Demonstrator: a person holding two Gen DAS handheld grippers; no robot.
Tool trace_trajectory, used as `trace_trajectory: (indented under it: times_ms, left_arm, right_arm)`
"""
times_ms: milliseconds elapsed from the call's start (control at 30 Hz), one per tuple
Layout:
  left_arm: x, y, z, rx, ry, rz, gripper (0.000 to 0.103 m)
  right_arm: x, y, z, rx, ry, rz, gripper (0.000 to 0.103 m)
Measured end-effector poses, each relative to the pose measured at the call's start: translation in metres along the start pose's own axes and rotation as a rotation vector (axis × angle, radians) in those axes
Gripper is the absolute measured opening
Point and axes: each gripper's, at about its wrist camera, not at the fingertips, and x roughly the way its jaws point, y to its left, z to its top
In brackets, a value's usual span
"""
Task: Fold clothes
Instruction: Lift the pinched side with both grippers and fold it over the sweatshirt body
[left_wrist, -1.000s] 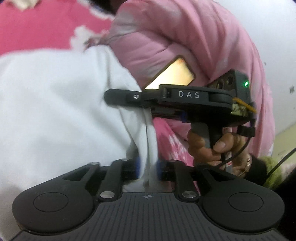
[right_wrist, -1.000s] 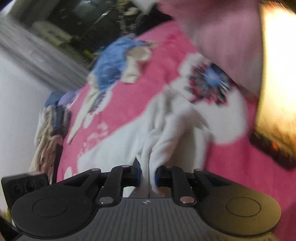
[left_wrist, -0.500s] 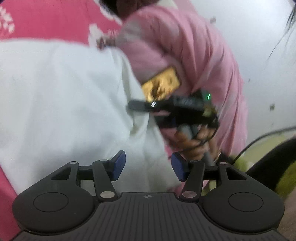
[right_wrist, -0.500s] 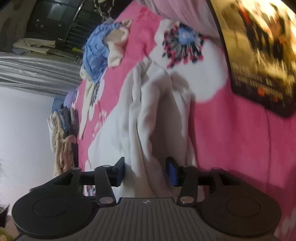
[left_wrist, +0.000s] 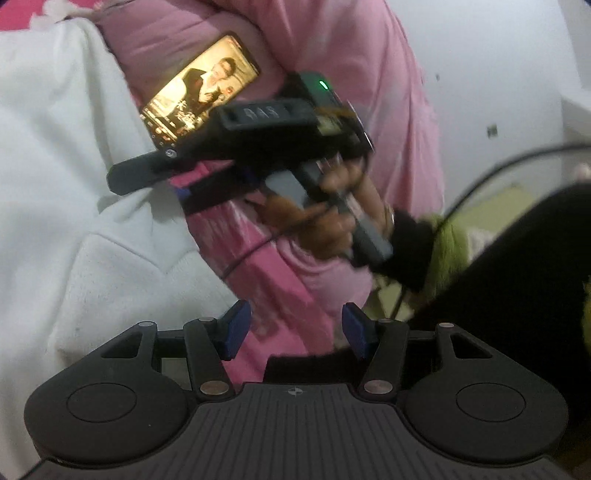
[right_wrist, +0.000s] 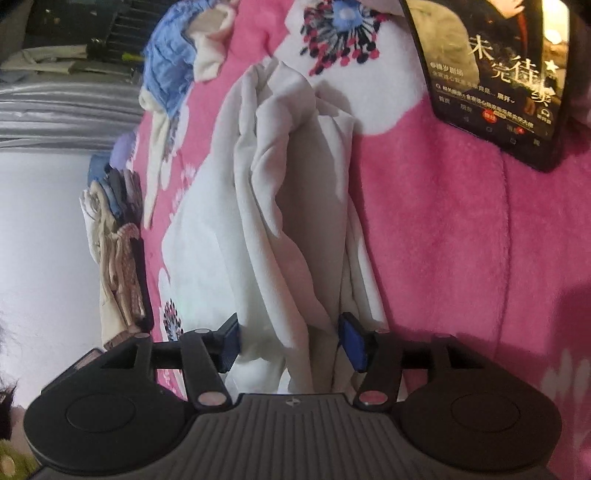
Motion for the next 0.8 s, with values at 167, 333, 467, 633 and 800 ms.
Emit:
trace_trajectory:
  times_ms: [167,333,467,633,800]
  left_arm:
    - [-0.053,0.022,0.005,-0.054,-0.193,0.177,0.055]
    - [-0.047,0.053,0.009,-0.098,-0.142,0.235,0.057]
    - [-0.029,0.052,0.003,-0.065,-0.095,0.22,0.057]
    - [-0.007,0.052,0.002,-0.092,-0.052,0.187,0.057]
    - [0.003,0.035,0.012,-0.109,-0.086,0.154,0.058]
  right_arm:
    - [-0.001,-0.002,0.003,0.041,0.029,0.005,0.059]
    - [-0.001,-0.009,0.004,0.112,0.042,0.038,0.059]
    - [-0.003,-0.013,0.0,0.133,0.054,0.046,0.059]
    - [-0.003,-0.014,-0.003,0.126,0.06,0.037,0.059]
    - [-0.001,-0.014,-0.004,0.108,0.063,0.022,0.059]
